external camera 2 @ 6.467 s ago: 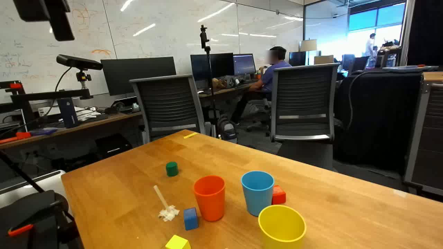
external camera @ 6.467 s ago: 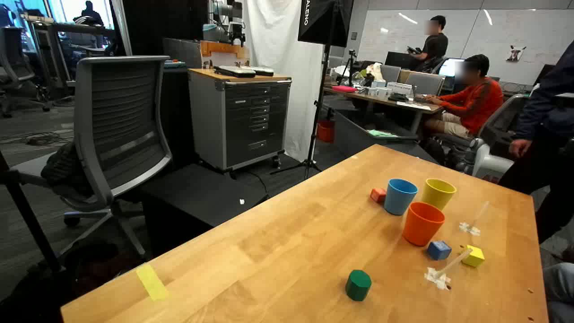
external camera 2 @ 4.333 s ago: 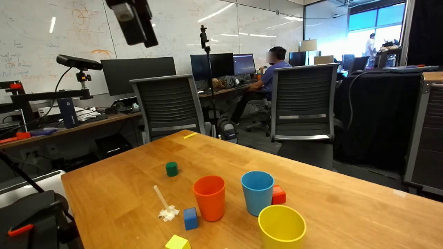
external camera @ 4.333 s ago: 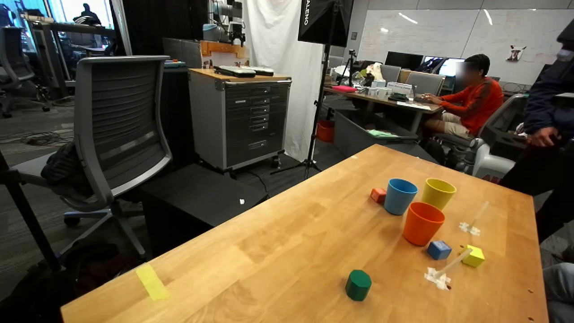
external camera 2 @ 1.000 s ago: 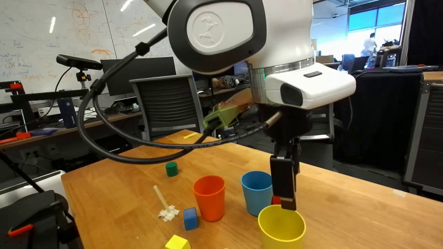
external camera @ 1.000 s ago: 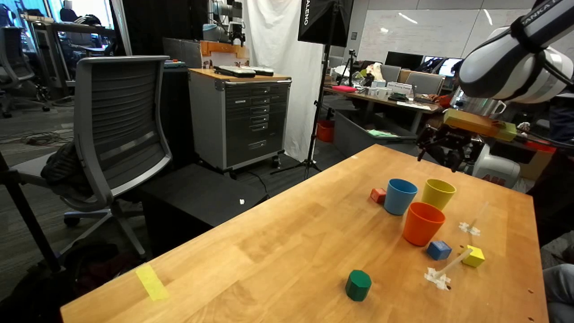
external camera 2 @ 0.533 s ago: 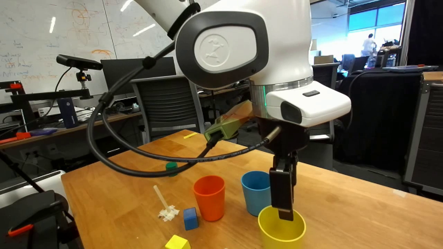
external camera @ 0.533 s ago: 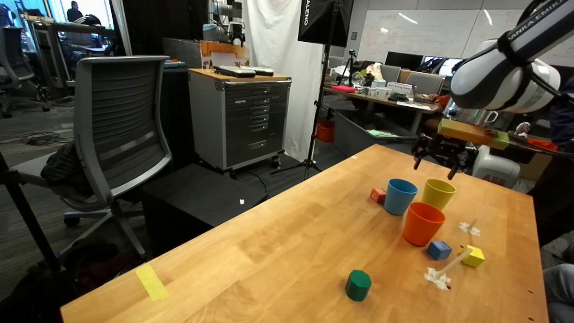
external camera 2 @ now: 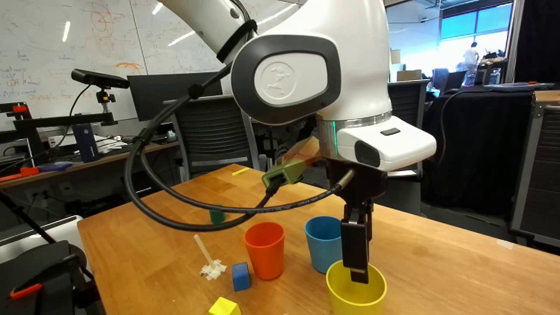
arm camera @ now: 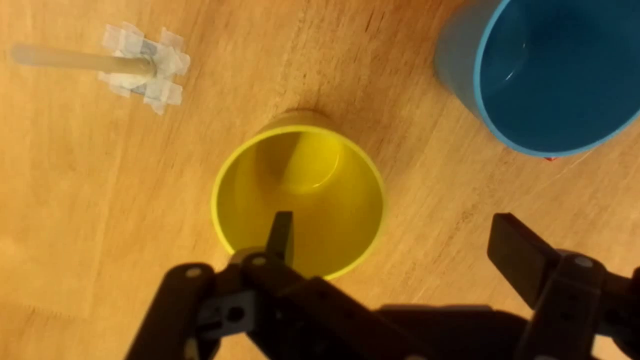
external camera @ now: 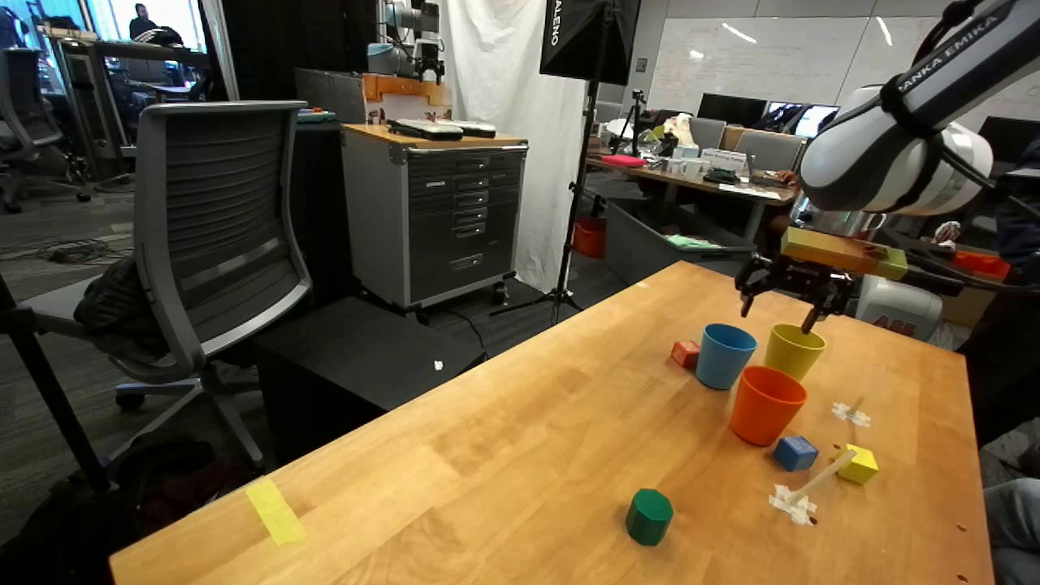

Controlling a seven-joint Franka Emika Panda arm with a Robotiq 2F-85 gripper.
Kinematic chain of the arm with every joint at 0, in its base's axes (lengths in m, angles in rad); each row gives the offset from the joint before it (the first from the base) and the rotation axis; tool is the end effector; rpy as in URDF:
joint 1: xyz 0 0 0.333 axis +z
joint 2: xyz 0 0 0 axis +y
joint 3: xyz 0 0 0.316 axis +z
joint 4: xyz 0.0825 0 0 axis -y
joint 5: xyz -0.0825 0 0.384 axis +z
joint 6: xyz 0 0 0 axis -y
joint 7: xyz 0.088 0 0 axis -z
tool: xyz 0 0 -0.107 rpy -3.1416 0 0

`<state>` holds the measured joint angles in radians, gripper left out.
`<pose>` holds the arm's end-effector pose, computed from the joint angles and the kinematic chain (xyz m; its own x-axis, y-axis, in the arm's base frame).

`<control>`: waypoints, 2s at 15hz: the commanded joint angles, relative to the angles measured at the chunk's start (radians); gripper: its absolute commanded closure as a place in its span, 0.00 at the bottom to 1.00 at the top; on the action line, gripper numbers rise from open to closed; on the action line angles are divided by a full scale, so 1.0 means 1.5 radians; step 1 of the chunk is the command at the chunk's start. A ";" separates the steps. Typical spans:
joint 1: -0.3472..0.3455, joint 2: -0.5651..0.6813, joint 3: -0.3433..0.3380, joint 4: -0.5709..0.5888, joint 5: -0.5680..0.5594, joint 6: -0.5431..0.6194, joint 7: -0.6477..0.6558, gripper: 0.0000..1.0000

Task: Stack the cups

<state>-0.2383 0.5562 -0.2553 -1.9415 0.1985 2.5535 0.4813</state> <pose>0.5560 -0.2947 0.2088 0.4567 -0.8862 0.0776 -0.8876 -0.4598 -0.0280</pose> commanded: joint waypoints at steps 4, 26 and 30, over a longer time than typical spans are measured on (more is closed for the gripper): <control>0.057 0.030 -0.061 0.031 -0.074 -0.026 0.061 0.00; 0.082 0.025 -0.060 0.044 -0.105 -0.098 0.078 0.98; 0.078 0.016 -0.059 0.041 -0.105 -0.105 0.073 0.99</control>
<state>-0.1144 0.6034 -0.3473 -1.8883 0.0437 2.4337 0.5864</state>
